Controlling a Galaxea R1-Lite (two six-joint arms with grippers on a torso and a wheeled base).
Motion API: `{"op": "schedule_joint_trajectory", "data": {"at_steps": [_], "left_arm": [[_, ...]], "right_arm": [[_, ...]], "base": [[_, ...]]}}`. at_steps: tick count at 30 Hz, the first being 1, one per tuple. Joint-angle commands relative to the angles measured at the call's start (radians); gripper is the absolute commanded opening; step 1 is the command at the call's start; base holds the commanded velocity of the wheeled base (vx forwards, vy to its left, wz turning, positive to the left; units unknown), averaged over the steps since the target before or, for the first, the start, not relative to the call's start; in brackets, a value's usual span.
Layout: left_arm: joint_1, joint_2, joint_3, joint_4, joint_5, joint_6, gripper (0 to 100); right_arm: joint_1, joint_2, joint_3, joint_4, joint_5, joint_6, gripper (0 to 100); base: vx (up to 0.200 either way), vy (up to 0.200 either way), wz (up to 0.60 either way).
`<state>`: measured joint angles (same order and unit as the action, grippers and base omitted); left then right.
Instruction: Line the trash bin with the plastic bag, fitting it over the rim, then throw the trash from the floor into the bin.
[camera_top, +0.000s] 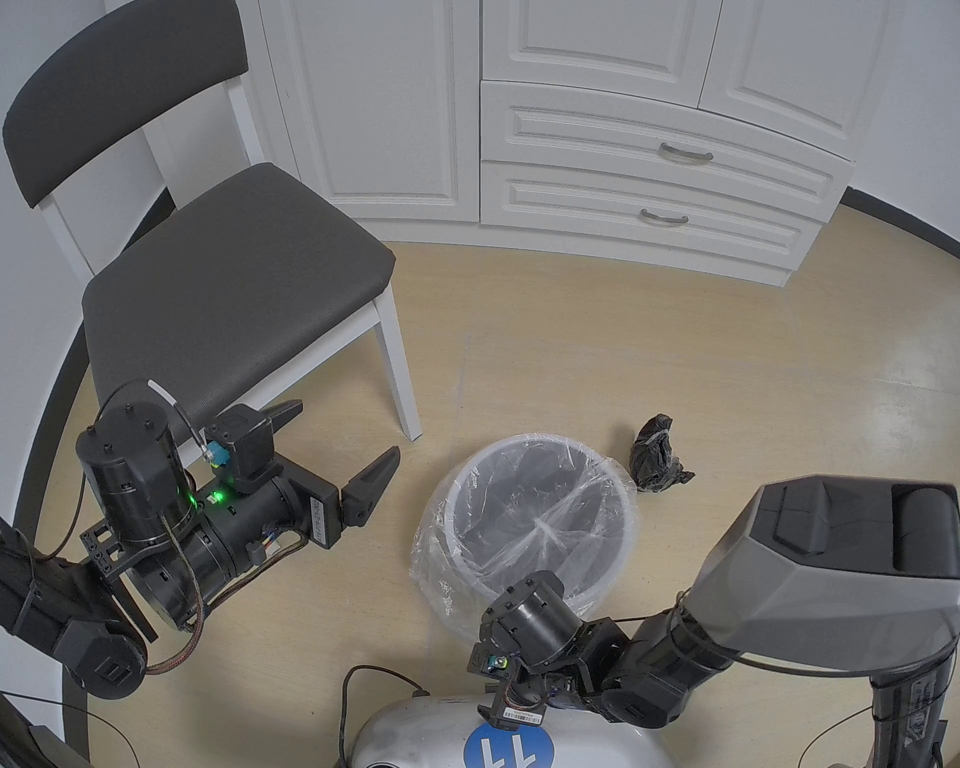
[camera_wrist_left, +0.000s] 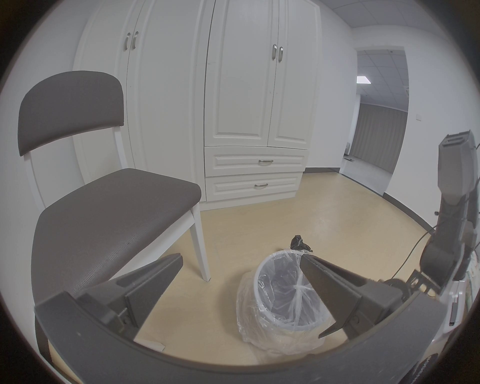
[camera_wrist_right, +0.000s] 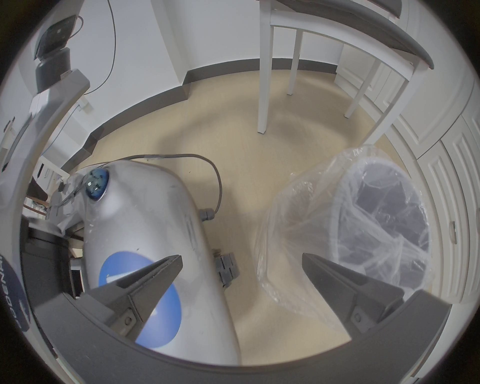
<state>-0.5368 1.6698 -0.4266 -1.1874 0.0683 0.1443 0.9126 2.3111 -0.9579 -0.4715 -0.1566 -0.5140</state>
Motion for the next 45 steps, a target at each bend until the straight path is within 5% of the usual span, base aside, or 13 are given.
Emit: {"op": "schedule_joint_trajectory", "data": {"at_steps": [1,9,13,23,28,35,45], "left_arm": [[-0.002,0.013,0.015,0.000,0.001,0.000,100],[0.005,0.148,-0.004,-0.006,0.001,0.000,100],[0.035,0.291,-0.046,-0.011,-0.005,-0.002,100],[0.087,0.496,-0.109,-0.060,-0.007,0.000,100],[0.087,0.630,-0.181,-0.101,-0.008,-0.008,100],[0.086,0.840,-0.294,-0.251,0.005,-0.018,100],[0.087,0.870,-0.317,-0.250,0.004,-0.020,100]], "right_arm": [[0.011,-0.102,0.084,-0.015,0.000,0.017,100],[0.016,-0.216,0.214,-0.087,-0.018,0.118,100],[-0.012,-0.263,0.298,-0.196,-0.087,0.298,100],[-0.121,-0.282,0.395,-0.400,-0.086,0.486,100],[-0.262,-0.289,0.401,-0.526,-0.077,0.473,100],[-0.397,-0.346,0.350,-0.509,-0.041,0.456,100],[-0.449,-0.289,0.297,-0.507,-0.040,0.456,100]], "base": [[0.000,0.000,0.00],[0.000,0.000,0.00],[0.000,0.000,0.00],[0.000,0.000,0.00],[0.000,0.000,0.00],[0.000,0.000,0.00],[0.000,0.000,0.00]]}}
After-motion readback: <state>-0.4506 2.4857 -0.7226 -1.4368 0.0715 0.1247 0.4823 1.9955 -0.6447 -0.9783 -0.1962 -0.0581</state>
